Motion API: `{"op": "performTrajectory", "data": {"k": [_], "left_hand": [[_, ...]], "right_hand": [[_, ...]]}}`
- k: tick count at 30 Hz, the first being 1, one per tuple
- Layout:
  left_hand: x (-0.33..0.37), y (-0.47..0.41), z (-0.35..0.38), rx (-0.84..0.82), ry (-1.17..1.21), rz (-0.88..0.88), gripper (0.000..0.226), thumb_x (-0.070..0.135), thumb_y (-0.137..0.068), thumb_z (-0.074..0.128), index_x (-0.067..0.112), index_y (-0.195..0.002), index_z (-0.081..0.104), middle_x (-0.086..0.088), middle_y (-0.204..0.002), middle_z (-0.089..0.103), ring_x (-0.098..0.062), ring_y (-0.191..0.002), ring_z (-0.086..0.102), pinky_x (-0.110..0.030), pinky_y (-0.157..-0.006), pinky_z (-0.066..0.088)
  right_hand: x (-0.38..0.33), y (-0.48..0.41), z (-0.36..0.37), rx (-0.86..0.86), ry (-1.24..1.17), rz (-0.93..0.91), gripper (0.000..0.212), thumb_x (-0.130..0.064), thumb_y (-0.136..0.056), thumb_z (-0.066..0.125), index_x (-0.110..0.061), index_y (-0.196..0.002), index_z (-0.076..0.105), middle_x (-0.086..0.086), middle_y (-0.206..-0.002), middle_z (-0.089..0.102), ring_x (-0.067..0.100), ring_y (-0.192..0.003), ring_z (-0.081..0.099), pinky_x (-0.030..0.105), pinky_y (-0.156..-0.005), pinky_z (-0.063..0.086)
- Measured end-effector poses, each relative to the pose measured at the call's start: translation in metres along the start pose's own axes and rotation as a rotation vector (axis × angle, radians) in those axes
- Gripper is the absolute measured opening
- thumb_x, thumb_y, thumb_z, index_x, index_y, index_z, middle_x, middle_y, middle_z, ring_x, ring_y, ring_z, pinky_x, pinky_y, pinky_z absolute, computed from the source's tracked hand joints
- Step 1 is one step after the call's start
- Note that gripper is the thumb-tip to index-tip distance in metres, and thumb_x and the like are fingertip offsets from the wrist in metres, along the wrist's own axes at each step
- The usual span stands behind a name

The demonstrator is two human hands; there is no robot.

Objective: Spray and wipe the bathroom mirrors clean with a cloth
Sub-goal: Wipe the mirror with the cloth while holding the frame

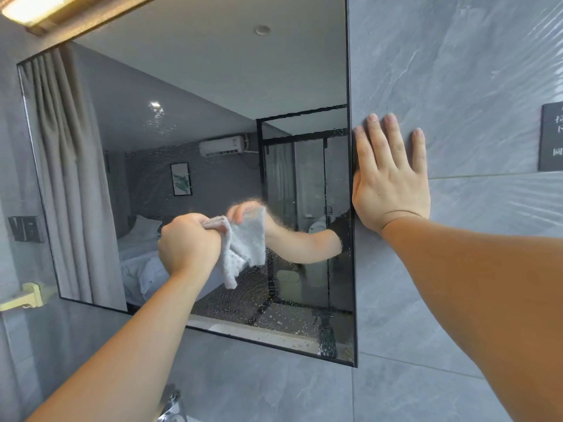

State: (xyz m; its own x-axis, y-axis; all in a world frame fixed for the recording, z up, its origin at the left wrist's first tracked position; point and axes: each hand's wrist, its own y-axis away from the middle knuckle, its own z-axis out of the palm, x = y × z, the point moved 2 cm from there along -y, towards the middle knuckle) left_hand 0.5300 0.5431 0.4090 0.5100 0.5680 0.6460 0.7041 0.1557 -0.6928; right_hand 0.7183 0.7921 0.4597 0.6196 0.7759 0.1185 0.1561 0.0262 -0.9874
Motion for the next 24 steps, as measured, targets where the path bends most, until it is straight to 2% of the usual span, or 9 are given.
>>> {"op": "performTrajectory", "data": {"k": [4, 6, 9, 10, 12, 15, 19, 22, 24], "left_hand": [[-0.016, -0.006, 0.006, 0.008, 0.152, 0.045, 0.023, 0.003, -0.08, 0.054, 0.02, -0.074, 0.069, -0.006, -0.083, 0.068, -0.03, -0.079, 0.06, -0.03, -0.058, 0.037], [-0.02, -0.005, 0.007, 0.058, 0.233, 0.053, 0.023, -0.003, -0.078, 0.051, 0.013, -0.08, 0.068, -0.008, -0.094, 0.066, -0.026, -0.084, 0.056, -0.031, -0.065, 0.035], [-0.016, 0.0, 0.009, 0.063, 0.314, 0.051, 0.019, -0.005, -0.082, 0.049, 0.006, -0.086, 0.065, -0.01, -0.104, 0.057, -0.02, -0.086, 0.046, -0.022, -0.069, 0.028], [-0.013, 0.002, 0.011, 0.059, 0.32, 0.07, 0.016, -0.003, -0.083, 0.051, 0.006, -0.085, 0.063, -0.01, -0.105, 0.055, -0.021, -0.088, 0.047, -0.024, -0.072, 0.03], [-0.01, 0.006, 0.018, 0.07, 0.292, 0.161, 0.011, 0.0, -0.08, 0.057, 0.009, -0.083, 0.062, -0.011, -0.105, 0.056, -0.029, -0.095, 0.051, -0.036, -0.079, 0.041], [-0.008, 0.011, 0.037, 0.046, 0.275, 0.195, 0.021, 0.0, -0.075, 0.063, 0.008, -0.095, 0.059, -0.015, -0.116, 0.051, -0.037, -0.105, 0.054, -0.049, -0.086, 0.05], [-0.005, 0.018, 0.052, 0.153, 0.45, 0.139, 0.041, -0.006, -0.078, 0.063, -0.002, -0.115, 0.045, -0.022, -0.137, 0.037, -0.041, -0.111, 0.055, -0.047, -0.087, 0.052], [-0.011, 0.012, 0.055, 0.225, 0.521, 0.028, 0.036, 0.004, -0.084, 0.07, 0.004, -0.109, 0.043, -0.016, -0.129, 0.04, -0.043, -0.105, 0.058, -0.052, -0.084, 0.054], [-0.017, 0.005, 0.053, 0.224, 0.531, -0.035, 0.033, 0.01, -0.086, 0.072, 0.012, -0.097, 0.042, -0.004, -0.113, 0.045, -0.031, -0.094, 0.056, -0.049, -0.08, 0.052]], "right_hand": [[0.0, 0.001, 0.001, 0.01, -0.005, -0.001, 0.063, -0.016, -0.103, 0.037, -0.012, -0.164, 0.021, 0.006, -0.173, 0.018, 0.031, -0.16, 0.011, 0.057, -0.128, 0.0], [0.0, 0.001, 0.001, 0.008, -0.008, 0.002, 0.063, -0.016, -0.103, 0.038, -0.012, -0.165, 0.021, 0.006, -0.173, 0.018, 0.031, -0.16, 0.011, 0.057, -0.128, 0.0], [0.0, 0.0, 0.002, 0.004, 0.003, -0.001, 0.063, -0.018, -0.103, 0.032, -0.013, -0.165, 0.02, 0.006, -0.173, 0.017, 0.03, -0.16, 0.01, 0.056, -0.128, -0.002], [0.0, 0.0, 0.002, 0.001, 0.006, 0.0, 0.063, -0.018, -0.103, 0.031, -0.013, -0.165, 0.02, 0.006, -0.173, 0.017, 0.03, -0.16, 0.01, 0.056, -0.128, -0.003], [0.0, 0.0, 0.002, -0.003, 0.007, 0.001, 0.064, -0.019, -0.102, 0.03, -0.013, -0.165, 0.02, 0.006, -0.173, 0.018, 0.03, -0.16, 0.01, 0.055, -0.128, -0.003], [0.0, 0.0, 0.002, 0.0, 0.011, 0.001, 0.063, -0.021, -0.102, 0.027, -0.012, -0.164, 0.022, 0.006, -0.172, 0.019, 0.031, -0.16, 0.012, 0.055, -0.127, -0.003], [0.0, 0.0, 0.002, 0.003, 0.016, -0.001, 0.063, -0.022, -0.102, 0.026, -0.012, -0.164, 0.022, 0.006, -0.172, 0.02, 0.03, -0.16, 0.012, 0.053, -0.127, -0.006], [0.0, 0.0, 0.002, 0.014, 0.004, -0.001, 0.063, -0.022, -0.102, 0.027, -0.012, -0.164, 0.023, 0.006, -0.172, 0.021, 0.031, -0.16, 0.012, 0.054, -0.127, -0.005], [0.0, 0.0, 0.002, 0.022, 0.003, -0.002, 0.063, -0.02, -0.102, 0.029, -0.012, -0.164, 0.023, 0.007, -0.172, 0.021, 0.031, -0.16, 0.012, 0.055, -0.127, -0.004]]}}
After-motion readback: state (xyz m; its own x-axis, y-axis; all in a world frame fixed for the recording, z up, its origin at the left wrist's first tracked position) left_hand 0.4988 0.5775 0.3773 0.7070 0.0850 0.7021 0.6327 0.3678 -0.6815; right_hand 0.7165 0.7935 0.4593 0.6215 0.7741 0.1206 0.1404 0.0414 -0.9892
